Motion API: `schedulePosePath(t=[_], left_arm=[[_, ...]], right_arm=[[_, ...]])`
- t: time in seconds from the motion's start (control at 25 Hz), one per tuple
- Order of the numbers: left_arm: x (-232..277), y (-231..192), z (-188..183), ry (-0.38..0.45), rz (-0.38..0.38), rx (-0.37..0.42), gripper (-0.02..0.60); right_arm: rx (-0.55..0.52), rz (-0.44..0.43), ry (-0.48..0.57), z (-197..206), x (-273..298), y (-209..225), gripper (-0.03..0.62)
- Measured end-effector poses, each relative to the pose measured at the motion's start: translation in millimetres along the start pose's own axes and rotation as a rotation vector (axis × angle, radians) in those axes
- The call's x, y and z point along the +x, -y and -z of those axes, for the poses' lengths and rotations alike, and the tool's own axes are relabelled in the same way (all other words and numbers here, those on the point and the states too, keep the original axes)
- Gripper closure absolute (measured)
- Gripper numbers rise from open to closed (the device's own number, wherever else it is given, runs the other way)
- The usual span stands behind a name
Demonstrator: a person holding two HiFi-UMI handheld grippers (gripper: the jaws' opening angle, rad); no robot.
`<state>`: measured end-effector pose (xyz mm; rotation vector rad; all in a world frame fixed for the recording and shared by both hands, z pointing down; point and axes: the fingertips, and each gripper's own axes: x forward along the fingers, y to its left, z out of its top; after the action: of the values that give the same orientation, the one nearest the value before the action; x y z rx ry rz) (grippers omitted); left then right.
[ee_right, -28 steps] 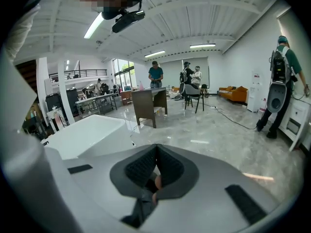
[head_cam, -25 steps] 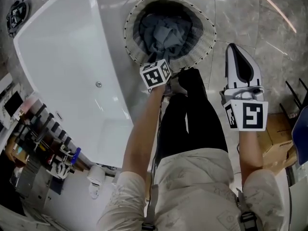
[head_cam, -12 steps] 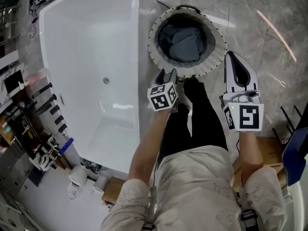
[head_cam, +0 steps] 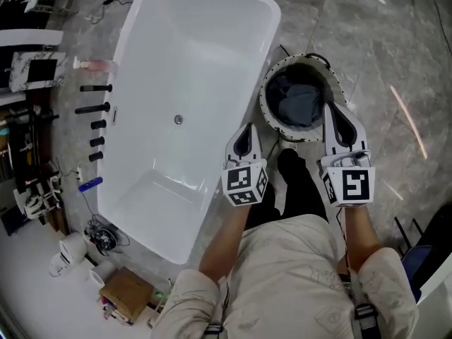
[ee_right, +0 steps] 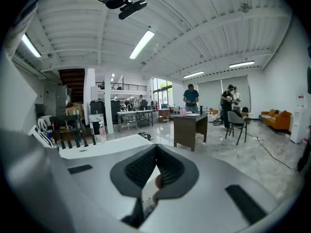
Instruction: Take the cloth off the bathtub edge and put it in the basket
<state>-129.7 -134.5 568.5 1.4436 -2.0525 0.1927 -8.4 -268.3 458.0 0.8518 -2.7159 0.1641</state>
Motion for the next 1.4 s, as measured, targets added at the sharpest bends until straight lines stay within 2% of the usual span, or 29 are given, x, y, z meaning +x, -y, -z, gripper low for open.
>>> schedulePosePath(t=[0.08,0.16,0.32,0.52,0.68,0.8,1.04,1.2,1.4], left_arm=[[-35.9,-18.4,-29.9,0.074,-0.043,-0.046,0.578],[-74.5,-36.5,-57.8,0.146,-0.087,-0.053,0.578],[-152.6,-81.6,-100.9,0.278,-0.188,-0.014,0.578],[-242.9,-124.6,-138.7,0.427,-0.322,0.003,0.578],[-318.6,-149.6,-161.2,0.533,-0.442,0.050,0.579],[-377.5,-173.4,-159.0,0.576,-0.543,0.079,0.578],[-479.6,-226.3,-124.4,0.626,-0.731,0.042,0.578],[-527.8,-250.7,-108.6,0.651,-0.841,0.048,0.578],[-573.6,-270.8,-87.9,0.672,-0.937,0.049,0.578]], right_arm=[[-0.024,-0.043,0.040,-26.7,-0.2,-25.9,0.605],[-0.035,-0.085,0.071,-51.4,-2.6,-52.8,0.605],[-0.059,-0.169,0.139,-96.2,-7.5,-121.5,0.605],[-0.103,-0.330,0.248,-153.1,-21.4,-212.0,0.606],[-0.140,-0.476,0.317,-187.0,-42.1,-286.6,0.605],[-0.162,-0.564,0.352,-199.7,-58.0,-341.1,0.605],[-0.195,-0.727,0.392,-201.2,-83.5,-445.8,0.605],[-0.205,-0.823,0.410,-199.7,-96.4,-503.7,0.606],[-0.223,-0.903,0.440,-196.0,-113.2,-556.6,0.605]])
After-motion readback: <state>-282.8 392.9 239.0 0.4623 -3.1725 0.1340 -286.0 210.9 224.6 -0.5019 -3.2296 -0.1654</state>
